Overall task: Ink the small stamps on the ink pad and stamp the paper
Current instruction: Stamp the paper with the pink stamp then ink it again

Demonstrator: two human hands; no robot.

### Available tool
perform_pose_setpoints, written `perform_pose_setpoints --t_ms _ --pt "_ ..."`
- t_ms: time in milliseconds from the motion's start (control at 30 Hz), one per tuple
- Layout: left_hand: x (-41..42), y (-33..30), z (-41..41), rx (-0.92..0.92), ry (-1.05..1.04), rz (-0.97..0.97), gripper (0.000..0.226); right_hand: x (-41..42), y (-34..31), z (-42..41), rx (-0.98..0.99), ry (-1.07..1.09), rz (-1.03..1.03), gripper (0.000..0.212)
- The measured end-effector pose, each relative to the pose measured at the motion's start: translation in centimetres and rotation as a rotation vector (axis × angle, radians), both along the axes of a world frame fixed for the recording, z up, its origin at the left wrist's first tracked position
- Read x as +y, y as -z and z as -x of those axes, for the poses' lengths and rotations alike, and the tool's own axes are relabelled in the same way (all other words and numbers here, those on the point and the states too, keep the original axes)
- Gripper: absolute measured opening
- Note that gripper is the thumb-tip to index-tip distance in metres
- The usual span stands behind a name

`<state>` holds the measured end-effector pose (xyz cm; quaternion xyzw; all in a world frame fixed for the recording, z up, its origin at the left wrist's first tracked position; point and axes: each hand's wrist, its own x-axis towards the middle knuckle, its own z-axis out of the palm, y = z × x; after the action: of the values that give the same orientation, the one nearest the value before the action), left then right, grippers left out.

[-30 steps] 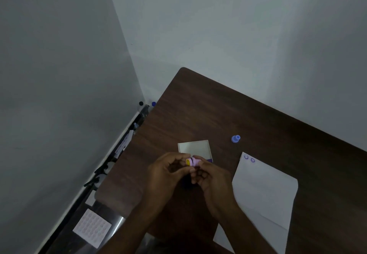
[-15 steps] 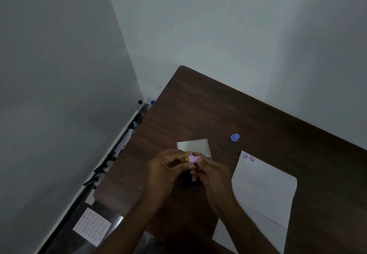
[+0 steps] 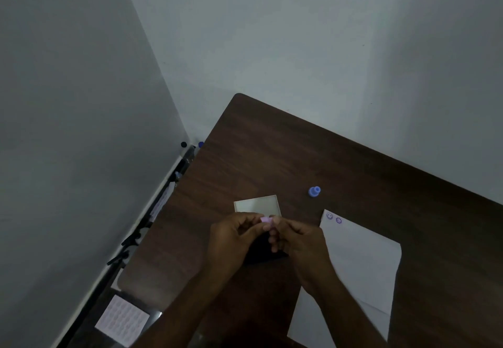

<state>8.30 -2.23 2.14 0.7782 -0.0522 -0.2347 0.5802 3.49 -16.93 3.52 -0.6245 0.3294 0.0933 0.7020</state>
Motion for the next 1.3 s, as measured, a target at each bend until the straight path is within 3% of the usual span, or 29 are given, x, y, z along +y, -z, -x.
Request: perform_pose_setpoints --t_ms 100,300,433,600,700,867,1033,1300 --pt "-1.7 0.1 -0.5 0.037 0.053 -0.047 0.010 -1.7 0.4 -0.1 0.025 0.011 0.027 0.029" --pt "-5.3 0.9 -1.6 0.165 0.161 -0.186 0.034 -4.7 1.5 -0.3 0.038 0.088 0.055 0.021" --pt "-7.5 2.0 -2.4 0.221 0.268 -0.346 0.041 -6.0 2.4 -0.8 0.062 0.089 0.192 0.030" --pt "-8.2 2.5 -2.6 0.016 0.209 -0.356 0.028 -8.1 4.7 -2.1 0.241 0.102 0.317 0.010" --pt "-8.1 3.1 -2.7 0.040 0.223 -0.389 0.026 -8.4 6.8 -2.7 0.267 0.049 0.501 0.023" --pt "-7.5 3.6 -3.0 0.025 0.155 -0.378 0.026 -8.4 8.2 -3.9 0.266 -0.076 0.822 0.028" --pt "-7.3 4.3 -3.4 0.104 0.191 -0.450 0.032 -8.5 9.2 -4.2 0.297 -0.059 0.852 0.029" --pt "-7.0 5.3 -3.5 0.086 0.113 -0.384 0.029 -8.8 9.6 -4.2 0.326 -0.070 0.776 0.031"
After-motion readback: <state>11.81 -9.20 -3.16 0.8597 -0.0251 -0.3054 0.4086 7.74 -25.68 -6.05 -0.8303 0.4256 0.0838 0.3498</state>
